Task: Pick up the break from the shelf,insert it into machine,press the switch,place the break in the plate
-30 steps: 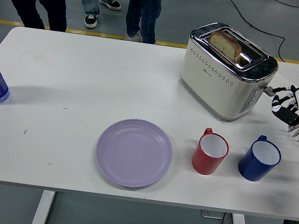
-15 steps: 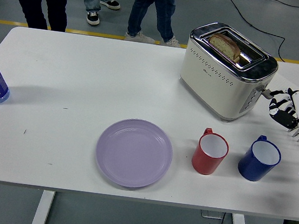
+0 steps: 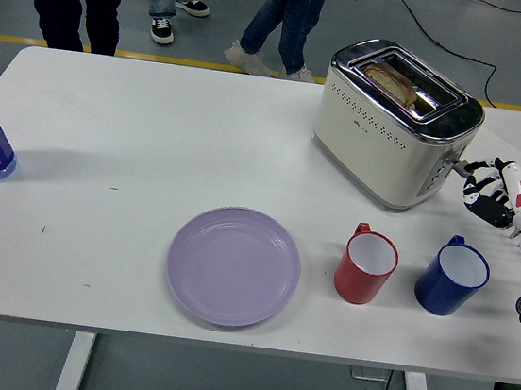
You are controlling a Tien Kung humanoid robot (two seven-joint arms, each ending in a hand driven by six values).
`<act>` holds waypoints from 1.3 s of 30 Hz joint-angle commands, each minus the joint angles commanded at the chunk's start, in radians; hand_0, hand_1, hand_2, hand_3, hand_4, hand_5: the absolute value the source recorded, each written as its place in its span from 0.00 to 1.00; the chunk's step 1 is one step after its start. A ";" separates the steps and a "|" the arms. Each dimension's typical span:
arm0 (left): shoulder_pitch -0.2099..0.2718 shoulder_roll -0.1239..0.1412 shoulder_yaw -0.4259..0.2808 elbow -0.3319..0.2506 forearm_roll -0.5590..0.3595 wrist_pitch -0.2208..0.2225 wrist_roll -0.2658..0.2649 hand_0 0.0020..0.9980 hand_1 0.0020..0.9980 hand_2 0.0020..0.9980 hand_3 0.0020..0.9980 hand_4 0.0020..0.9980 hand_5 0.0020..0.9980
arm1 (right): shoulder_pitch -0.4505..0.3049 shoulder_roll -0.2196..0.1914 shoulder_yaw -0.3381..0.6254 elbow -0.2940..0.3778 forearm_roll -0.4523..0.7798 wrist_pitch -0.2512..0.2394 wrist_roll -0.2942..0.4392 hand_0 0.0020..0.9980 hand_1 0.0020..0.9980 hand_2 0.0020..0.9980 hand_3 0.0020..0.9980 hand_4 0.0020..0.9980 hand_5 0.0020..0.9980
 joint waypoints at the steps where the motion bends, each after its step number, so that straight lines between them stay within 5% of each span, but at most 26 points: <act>1: 0.000 0.000 0.001 0.000 -0.001 0.000 0.000 0.35 0.46 0.60 0.73 0.58 1.00 | 0.001 0.000 -0.002 -0.002 0.000 0.000 0.000 0.26 0.22 0.42 0.64 0.47 0.27; 39: -0.004 -0.001 0.009 0.000 -0.013 0.000 -0.002 0.35 0.46 0.60 0.73 0.59 1.00 | 0.005 -0.001 -0.014 -0.039 -0.008 0.015 -0.026 0.26 0.22 0.42 0.64 0.47 0.27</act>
